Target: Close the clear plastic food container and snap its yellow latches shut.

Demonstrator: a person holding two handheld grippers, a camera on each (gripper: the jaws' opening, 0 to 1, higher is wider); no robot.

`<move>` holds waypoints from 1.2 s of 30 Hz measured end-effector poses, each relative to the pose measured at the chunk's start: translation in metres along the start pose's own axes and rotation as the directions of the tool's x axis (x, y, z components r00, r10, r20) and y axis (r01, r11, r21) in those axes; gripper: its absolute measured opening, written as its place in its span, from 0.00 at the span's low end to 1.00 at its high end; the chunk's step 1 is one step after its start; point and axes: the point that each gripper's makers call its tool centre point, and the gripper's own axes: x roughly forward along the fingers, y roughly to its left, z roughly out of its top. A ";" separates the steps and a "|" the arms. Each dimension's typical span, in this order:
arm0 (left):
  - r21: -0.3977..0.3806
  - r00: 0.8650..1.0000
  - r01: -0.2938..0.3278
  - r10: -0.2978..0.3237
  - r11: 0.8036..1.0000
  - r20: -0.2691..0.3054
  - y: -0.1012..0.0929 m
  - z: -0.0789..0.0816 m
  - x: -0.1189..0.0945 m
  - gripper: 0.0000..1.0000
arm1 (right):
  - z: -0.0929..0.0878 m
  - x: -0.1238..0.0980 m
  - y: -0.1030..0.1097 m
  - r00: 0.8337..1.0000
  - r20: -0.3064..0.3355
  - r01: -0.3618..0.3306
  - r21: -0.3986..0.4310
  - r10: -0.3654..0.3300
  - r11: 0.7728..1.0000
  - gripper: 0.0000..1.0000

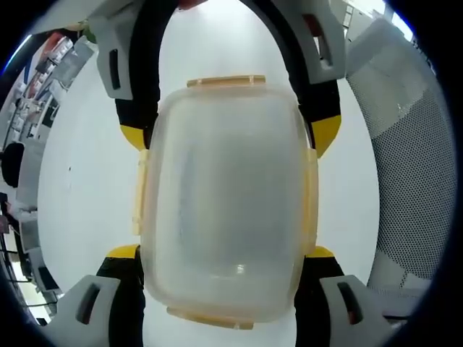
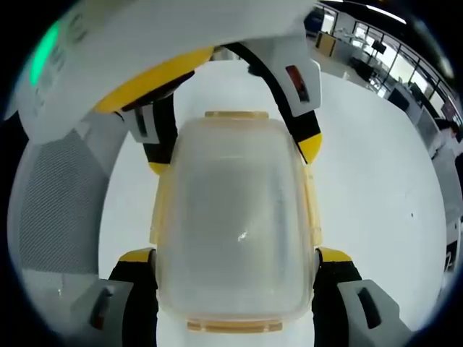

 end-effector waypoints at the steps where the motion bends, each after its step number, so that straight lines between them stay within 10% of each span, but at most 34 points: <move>1: -0.001 1.000 0.000 0.000 1.000 0.001 0.001 0.000 0.000 0.86 | 0.000 0.000 -0.001 1.000 -0.001 0.000 -0.001 0.000 1.000 0.90; 36: -0.013 1.000 0.005 -0.004 1.000 0.024 0.041 0.003 0.010 0.87 | -0.002 -0.002 -0.042 1.000 -0.018 0.002 -0.009 -0.002 1.000 0.90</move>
